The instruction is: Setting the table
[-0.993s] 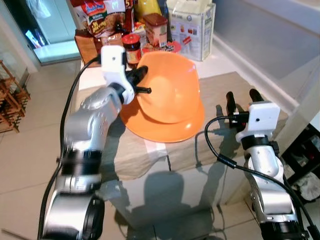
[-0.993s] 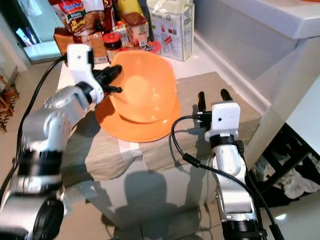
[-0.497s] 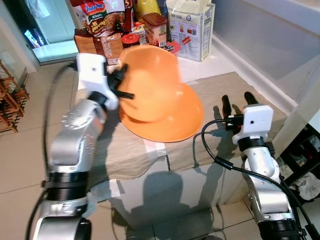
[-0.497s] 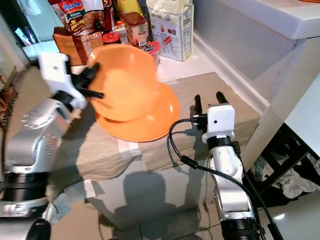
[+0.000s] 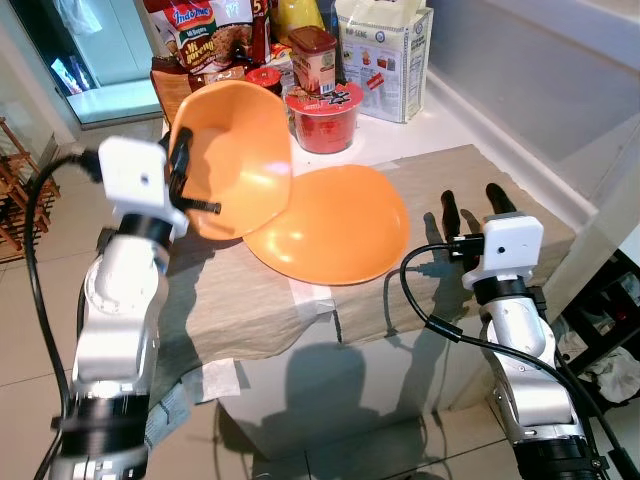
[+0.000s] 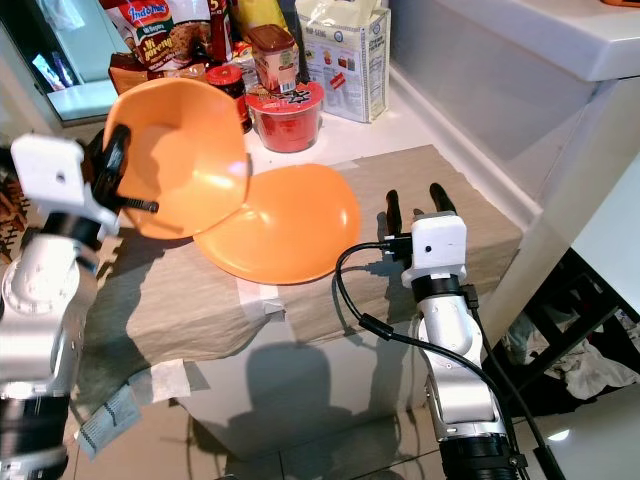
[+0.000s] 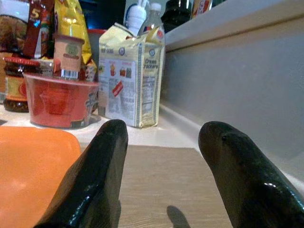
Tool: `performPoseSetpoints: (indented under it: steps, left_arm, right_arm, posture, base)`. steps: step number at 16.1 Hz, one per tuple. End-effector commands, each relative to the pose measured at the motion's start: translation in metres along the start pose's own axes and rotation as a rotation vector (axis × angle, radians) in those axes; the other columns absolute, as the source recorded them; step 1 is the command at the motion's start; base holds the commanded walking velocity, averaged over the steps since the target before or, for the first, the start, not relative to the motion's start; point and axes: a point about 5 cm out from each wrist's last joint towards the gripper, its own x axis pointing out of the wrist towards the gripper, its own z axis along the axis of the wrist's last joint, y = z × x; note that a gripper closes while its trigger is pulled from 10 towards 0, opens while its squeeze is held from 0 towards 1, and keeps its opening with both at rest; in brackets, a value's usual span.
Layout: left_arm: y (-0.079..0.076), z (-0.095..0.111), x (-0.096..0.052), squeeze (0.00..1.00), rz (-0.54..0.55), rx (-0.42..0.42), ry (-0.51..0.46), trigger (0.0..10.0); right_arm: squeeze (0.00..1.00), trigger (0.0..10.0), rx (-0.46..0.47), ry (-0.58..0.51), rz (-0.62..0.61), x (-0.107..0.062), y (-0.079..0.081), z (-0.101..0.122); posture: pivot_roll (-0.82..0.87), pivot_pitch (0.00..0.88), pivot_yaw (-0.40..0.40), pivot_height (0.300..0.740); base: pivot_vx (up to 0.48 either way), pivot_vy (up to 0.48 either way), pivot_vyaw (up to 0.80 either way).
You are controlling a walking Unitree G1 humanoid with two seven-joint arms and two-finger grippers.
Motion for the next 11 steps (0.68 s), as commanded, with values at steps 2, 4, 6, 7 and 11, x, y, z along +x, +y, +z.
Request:
performPoseSetpoints:
  steps: [2, 4, 6, 7, 11]
  left_arm:
    - [0.001, -0.013, -0.014, 0.0, 0.011, 0.092, 0.039, 0.0]
    - [0.001, -0.016, -0.017, 0.0, 0.018, 0.053, 0.067, 0.0]
    - [0.0, -0.023, -0.016, 0.0, 0.065, -0.091, 0.147, 0.0]
    - [-0.001, -0.023, -0.014, 0.0, 0.074, -0.135, 0.161, 0.0]
    - [-0.001, -0.009, -0.002, 0.0, 0.083, -0.163, 0.114, 0.0]
  right_arm:
    - [0.0, 10.0, -0.006, -0.019, -0.017, 0.001, -0.004, 0.0]
    - [0.0, 10.0, -0.008, -0.021, -0.014, 0.001, -0.004, -0.001]
    - [0.0, 10.0, -0.01, -0.019, -0.009, 0.001, -0.002, -0.003]
    - [0.0, 10.0, -0.011, -0.017, -0.007, 0.001, -0.002, -0.004]
    - [0.0, 10.0, -0.017, -0.013, 0.004, 0.0, -0.001, -0.007]
  posture:
    - [-0.11, 0.0, 0.078, 0.74]
    - [-0.1, 0.0, 0.075, 0.74]
    - [-0.1, 0.0, 0.069, 0.74]
    - [-0.1, 0.0, 0.067, 0.74]
    - [-0.1, 0.0, 0.064, 0.74]
  base:
    - [0.0, 0.0, 0.0]
    - [0.0, 0.0, 0.0]
    - [0.0, 0.0, 0.0]
    - [0.0, 0.0, 0.0]
    - [0.0, 0.0, 0.0]
